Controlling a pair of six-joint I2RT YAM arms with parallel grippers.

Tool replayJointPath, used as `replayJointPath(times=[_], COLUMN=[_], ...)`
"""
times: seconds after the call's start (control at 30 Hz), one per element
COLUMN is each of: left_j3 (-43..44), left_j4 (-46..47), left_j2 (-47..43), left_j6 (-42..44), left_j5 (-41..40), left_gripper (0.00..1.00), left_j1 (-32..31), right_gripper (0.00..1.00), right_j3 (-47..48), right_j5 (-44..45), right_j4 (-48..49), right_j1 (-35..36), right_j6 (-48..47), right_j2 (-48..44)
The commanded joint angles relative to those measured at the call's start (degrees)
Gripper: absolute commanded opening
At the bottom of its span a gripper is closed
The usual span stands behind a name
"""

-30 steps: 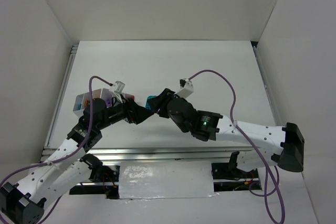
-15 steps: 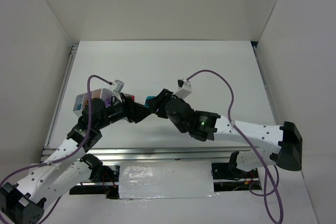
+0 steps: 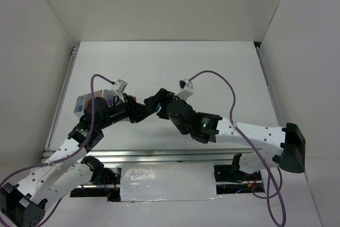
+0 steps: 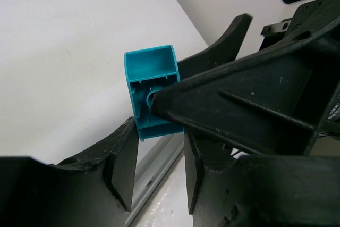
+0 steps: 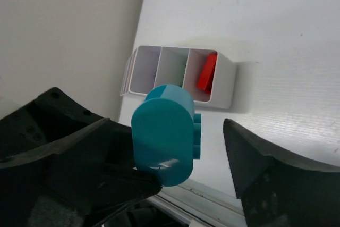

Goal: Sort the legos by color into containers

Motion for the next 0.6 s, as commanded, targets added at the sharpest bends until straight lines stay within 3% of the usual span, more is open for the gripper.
replayJointPath(times=[0.0,0.17,0.3,0.47,0.57], left_j3=[5.0,8.4,10.4,13.3,13.9], left_j4=[-0.5,-6.5,-13.3,-20.2,-19.0], left_j2=[0.0,0.7,0.7,0.7,0.4], left_j6=[6.7,12.0,17.7,24.6,31.4], left_j5=[-1.2,-3.8,-8.6,-29.3,-35.9], left_gripper=[0.00,0.00,0.00,0.00,0.00], left_j1=[-0.2,2.8,8.8,10.5,12.3], right_gripper=[1.00,1.00,1.00,1.00,1.00], right_j3=[-3.0,-7.5,-15.7,-22.6,-25.1], right_j5=[-1.4,-5.7,-6.0,-4.3,-4.1], right_j4=[7.4,8.5,9.4,5.2,2.5], right_j1=[-0.2,-3.7,-8.2,-11.5,-13.1], right_j6=[-1.6,-1.5,-1.9,-4.4,-6.0], right_j2=[-3.5,-9.6,-18.7,-32.8,-38.0])
